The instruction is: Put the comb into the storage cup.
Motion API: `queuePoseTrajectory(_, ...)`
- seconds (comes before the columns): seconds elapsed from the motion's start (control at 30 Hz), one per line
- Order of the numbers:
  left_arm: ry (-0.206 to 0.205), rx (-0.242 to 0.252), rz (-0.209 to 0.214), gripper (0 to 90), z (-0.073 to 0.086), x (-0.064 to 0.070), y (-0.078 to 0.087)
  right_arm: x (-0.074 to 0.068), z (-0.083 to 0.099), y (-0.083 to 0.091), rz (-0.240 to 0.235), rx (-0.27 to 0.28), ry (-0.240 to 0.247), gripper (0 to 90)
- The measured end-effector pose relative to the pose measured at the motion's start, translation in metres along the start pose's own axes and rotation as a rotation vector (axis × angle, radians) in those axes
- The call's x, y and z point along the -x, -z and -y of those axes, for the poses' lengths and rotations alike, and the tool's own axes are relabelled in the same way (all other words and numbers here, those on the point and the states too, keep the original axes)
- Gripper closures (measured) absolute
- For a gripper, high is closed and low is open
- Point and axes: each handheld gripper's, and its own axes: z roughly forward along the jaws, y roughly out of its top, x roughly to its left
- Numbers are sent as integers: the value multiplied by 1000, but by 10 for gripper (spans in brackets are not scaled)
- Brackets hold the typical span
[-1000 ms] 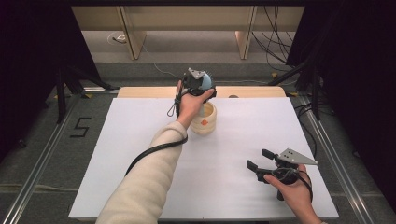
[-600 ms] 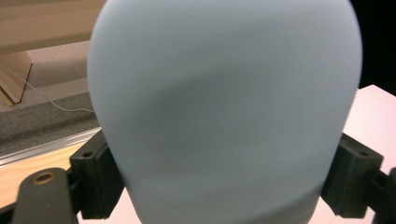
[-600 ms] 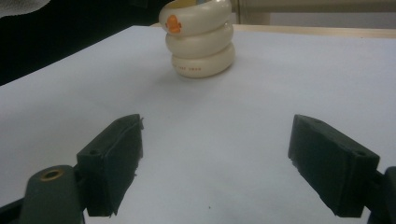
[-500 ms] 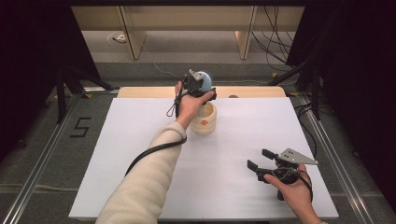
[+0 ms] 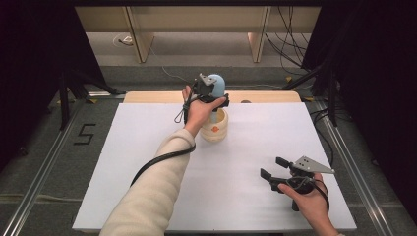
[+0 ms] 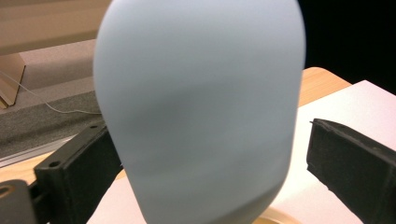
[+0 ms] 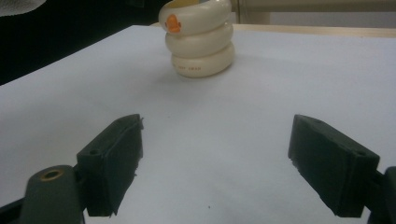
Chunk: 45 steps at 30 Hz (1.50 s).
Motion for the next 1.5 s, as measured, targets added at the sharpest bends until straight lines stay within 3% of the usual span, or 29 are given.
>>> queuePoseTrajectory(0.5,-19,-8,15,0,-4,-5,18,0,0,0,3,-4,3,187)
queuePoseTrajectory(0.7,-7,-2,14,0,-1,-7,25,-1,0,-1,1,-2,-1,187)
queuePoseTrajectory(1.5,-48,20,54,0,-2,-5,54,-1,0,-1,6,-3,3,187)
